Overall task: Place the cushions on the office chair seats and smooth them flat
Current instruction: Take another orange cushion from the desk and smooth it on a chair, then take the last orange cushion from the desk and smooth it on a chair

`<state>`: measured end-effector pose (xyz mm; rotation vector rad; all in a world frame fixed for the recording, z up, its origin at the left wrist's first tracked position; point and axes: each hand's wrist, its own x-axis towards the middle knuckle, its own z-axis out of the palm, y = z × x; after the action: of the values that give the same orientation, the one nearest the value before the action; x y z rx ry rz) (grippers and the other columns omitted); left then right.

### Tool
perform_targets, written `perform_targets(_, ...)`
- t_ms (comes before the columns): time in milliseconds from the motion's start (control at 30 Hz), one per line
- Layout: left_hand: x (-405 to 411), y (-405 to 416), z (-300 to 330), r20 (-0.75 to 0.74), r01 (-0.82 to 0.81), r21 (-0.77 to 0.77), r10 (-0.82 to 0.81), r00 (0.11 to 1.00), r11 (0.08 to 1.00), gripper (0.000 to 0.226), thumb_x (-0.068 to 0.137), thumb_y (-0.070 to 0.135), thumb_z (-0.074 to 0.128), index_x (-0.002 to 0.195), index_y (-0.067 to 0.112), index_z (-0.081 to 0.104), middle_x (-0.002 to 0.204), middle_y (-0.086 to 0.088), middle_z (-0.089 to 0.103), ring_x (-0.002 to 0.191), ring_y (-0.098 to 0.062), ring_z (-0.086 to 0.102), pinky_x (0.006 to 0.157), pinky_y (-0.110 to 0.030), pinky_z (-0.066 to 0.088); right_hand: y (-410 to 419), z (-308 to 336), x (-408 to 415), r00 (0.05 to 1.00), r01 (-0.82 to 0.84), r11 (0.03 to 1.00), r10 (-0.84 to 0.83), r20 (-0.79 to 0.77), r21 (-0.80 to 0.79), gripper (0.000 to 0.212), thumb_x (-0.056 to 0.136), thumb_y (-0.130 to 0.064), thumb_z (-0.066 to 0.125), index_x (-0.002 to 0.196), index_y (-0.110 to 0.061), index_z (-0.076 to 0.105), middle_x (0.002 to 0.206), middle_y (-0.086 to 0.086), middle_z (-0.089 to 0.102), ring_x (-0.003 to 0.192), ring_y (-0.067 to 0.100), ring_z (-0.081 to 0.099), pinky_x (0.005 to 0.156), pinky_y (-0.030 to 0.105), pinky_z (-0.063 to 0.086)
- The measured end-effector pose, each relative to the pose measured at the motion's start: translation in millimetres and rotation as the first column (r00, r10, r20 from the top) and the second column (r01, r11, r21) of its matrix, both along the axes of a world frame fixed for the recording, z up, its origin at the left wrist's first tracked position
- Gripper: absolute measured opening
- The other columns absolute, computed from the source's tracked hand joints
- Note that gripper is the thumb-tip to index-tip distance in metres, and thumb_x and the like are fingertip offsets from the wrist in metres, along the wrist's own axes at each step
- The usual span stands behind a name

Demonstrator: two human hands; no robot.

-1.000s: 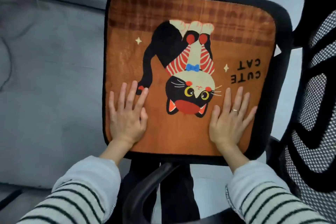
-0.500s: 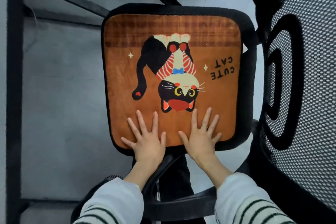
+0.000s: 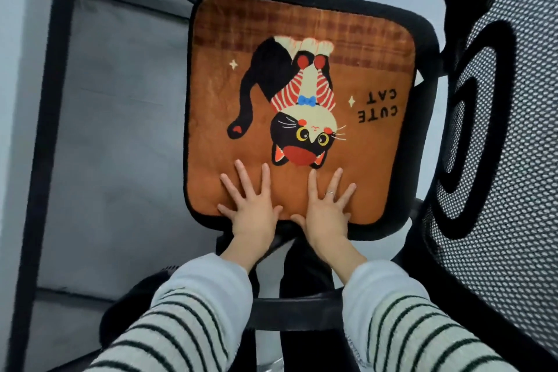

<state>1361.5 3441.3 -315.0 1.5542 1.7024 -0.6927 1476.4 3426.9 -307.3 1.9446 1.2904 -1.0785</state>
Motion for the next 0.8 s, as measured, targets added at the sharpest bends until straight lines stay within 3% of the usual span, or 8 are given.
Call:
perform_targets(100,-14.1,9.8,9.3,0.025,0.020,-0.020,-0.020,0.999,1.000,0.084,0.093,0.035,0.049,0.144,0.037,-0.017,0.148,-0.010,-0.037,0.139,-0.043,-0.023,0.106,-0.061,0.029,16.6,14.2,11.5,0.996,0.003,0.997,-0.009,-0.085,-0.072,0.094,0.089,-0.046,0.055,0.147,-0.032,-0.018,0.150,0.017,-0.034,0.138,0.051,-0.017,0.106,0.059,0.031)
perform_targets(167,-27.6,11.8,26.0,0.067,0.004,-0.036,-0.001,0.998,0.999,0.071,0.096,0.028,0.045,0.148,0.034,-0.003,0.154,-0.007,-0.023,0.143,-0.038,-0.008,0.108,-0.051,0.032,27.5,27.2,22.4,0.989,-0.009,0.991,-0.011,-0.148,-0.135,0.087,0.091,-0.044,0.052,0.148,-0.033,-0.012,0.155,0.016,-0.023,0.141,0.048,-0.008,0.110,0.059,0.024)
perform_targets(233,-40.5,11.2,47.7,0.118,-0.117,-0.040,0.121,0.986,0.992,0.057,0.098,0.026,0.040,0.149,0.022,0.014,0.157,-0.012,0.001,0.142,-0.035,0.017,0.111,-0.044,0.030,40.1,41.4,30.9,0.978,-0.087,0.987,0.059,-0.201,-0.135,0.080,0.093,-0.044,0.047,0.148,-0.034,-0.009,0.158,0.018,-0.004,0.144,0.042,0.005,0.113,0.057,0.023)
perform_targets(333,-49.5,-15.1,109.3,0.165,-0.378,0.069,0.363,0.917,0.923,0.050,0.098,0.025,0.038,0.146,0.014,0.026,0.148,-0.014,0.031,0.130,-0.030,0.039,0.107,-0.041,0.036,50.3,87.9,26.5,0.922,-0.268,0.963,0.251,-0.295,-0.019,0.070,0.097,-0.039,0.041,0.150,-0.025,-0.003,0.153,0.018,0.026,0.138,0.036,0.031,0.110,0.047,0.033)
perform_targets(467,-53.4,-61.7,192.9,0.247,-0.556,0.206,0.507,0.826,0.805,0.047,0.099,0.027,0.036,0.145,0.019,0.028,0.141,-0.008,0.041,0.120,-0.023,0.047,0.101,-0.033,0.039,48.1,159.1,-3.2,0.811,-0.449,0.888,0.452,-0.372,0.100,0.053,0.099,-0.034,0.037,0.143,-0.007,0.027,0.142,0.019,0.044,0.129,0.035,0.044,0.103,0.038,0.037)
perform_targets(567,-66.9,-112.1,254.0,0.228,-0.633,0.283,0.591,0.774,0.720,0.048,0.100,0.029,0.034,0.146,0.021,0.025,0.141,-0.008,0.040,0.124,-0.021,0.044,0.101,-0.028,0.034,30.4,213.4,-36.2,0.671,-0.596,0.767,0.639,-0.377,0.238,0.046,0.099,-0.034,0.037,0.133,-0.005,0.044,0.137,0.018,0.050,0.126,0.035,0.046,0.101,0.037,0.038)
perform_targets(667,-83.9,-182.8,307.3,0.194,-0.710,0.348,0.694,0.694,0.612,0.046,0.099,0.031,0.034,0.144,0.022,0.028,0.142,-0.006,0.041,0.127,-0.021,0.043,0.106,-0.030,0.033,-5.5,270.4,-77.5,0.471,-0.716,0.596,0.796,-0.381,0.362,0.041,0.099,-0.031,0.037,0.123,-0.003,0.055,0.128,0.019,0.057,0.119,0.036,0.051,0.092,0.036,0.041)
perform_targets(800,-90.5,-303.1,365.9,0.145,-0.776,0.448,0.821,0.553,0.444,0.041,0.098,0.030,0.039,0.139,0.022,0.039,0.139,-0.004,0.046,0.128,-0.021,0.043,0.107,-0.034,0.034,-91.5,339.7,-127.4,0.217,-0.770,0.415,0.884,-0.414,0.484,0.040,0.099,-0.033,0.037,0.122,-0.006,0.055,0.126,0.014,0.059,0.115,0.032,0.054,0.088,0.034,0.042)
